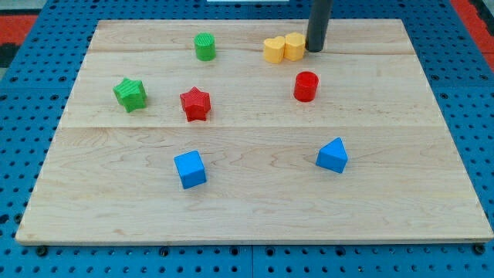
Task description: Nudge the red circle a bit left
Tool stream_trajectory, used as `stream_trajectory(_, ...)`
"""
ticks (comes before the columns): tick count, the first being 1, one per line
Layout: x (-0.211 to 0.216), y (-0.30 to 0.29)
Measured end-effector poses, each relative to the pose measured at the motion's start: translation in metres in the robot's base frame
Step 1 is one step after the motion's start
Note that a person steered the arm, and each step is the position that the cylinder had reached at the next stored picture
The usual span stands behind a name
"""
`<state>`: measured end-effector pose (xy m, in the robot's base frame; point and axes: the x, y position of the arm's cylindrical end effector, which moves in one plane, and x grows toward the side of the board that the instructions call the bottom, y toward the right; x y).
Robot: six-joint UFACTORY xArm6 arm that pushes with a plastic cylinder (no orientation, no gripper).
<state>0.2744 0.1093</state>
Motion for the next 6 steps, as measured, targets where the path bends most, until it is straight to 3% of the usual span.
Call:
stream_trajectory(1, 0.015, 0.068)
stream_trajectory(2, 0.064, 0.058)
stream_trajectory(3, 0.066, -0.027)
stream_trajectory(4, 0.076, -0.077)
stream_trajectory(6, 0.051, -0.065)
